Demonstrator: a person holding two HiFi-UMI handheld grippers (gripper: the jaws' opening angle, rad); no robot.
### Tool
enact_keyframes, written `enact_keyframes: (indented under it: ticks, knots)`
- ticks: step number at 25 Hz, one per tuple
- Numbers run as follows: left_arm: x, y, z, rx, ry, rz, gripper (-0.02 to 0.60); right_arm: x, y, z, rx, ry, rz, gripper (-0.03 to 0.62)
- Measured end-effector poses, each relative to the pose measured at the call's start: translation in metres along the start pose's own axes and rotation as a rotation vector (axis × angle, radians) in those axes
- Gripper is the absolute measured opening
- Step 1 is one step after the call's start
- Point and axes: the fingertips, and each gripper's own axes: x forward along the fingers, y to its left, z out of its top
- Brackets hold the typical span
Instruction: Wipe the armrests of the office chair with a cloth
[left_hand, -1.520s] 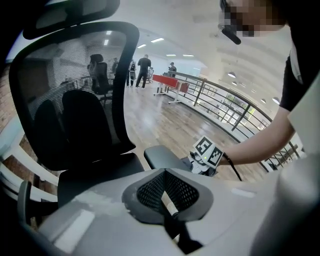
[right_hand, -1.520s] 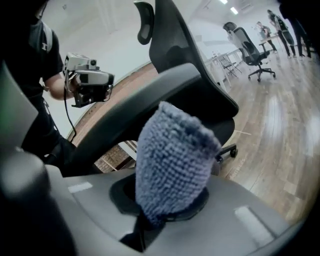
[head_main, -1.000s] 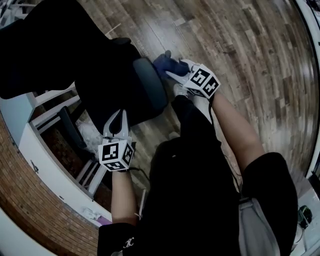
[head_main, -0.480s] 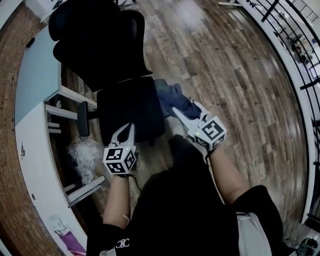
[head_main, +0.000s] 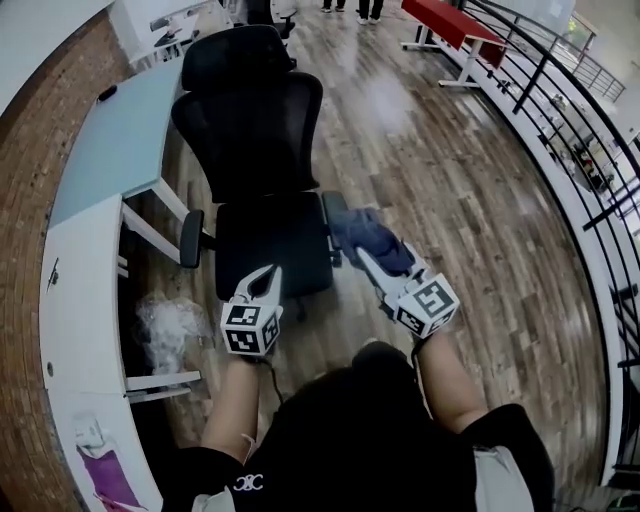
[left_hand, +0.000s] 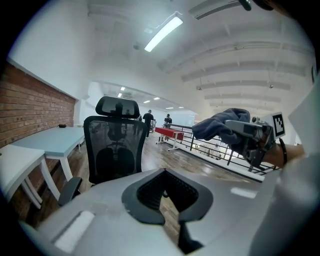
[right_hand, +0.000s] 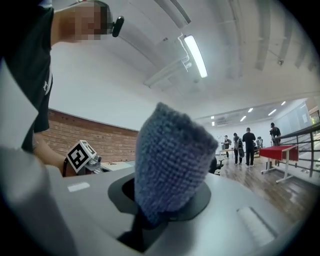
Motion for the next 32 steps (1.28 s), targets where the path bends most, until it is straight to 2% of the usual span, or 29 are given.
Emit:
enact_keyframes:
  ticks: [3, 7, 13, 19, 24, 28, 32]
  knots:
    - [-0.013, -0.013, 0.002, 0.004, -0.013, 0.007, 0.005, -0.018, 0.006, 0.016, -0.041, -0.035, -0.028, 0.081]
    - [-0.03, -0.041, 0.005, 0.024, -0.028, 0.011, 0.006, -0.048, 0.014, 0.032, -0.035, -0.083, -0.043, 0.081]
    - [-0.049, -0.114, -0.009, 0.026, -0.037, 0.025, 0.006, -0.127, 0.025, 0.034, -0.022, -0.091, -0.034, 0.08]
    - [-0.071, -0.209, -0.047, 0.023, -0.026, 0.046, 0.006, -0.236, 0.033, 0.022, 0.073, -0.113, 0.012, 0.067]
    - [-0.101, -0.287, -0.092, 0.035, -0.002, 0.064, 0.005, -0.31, 0.053, 0.004, 0.033, -0.09, 0.097, 0.058]
    - [-0.125, -0.33, -0.117, 0.028, 0.02, 0.099, 0.005, -0.35, 0.069, -0.007, 0.023, -0.065, 0.147, 0.058]
    - [-0.148, -0.355, -0.132, 0.043, 0.041, 0.12, 0.005, -0.373, 0.083, -0.01, 0.067, -0.066, 0.165, 0.058]
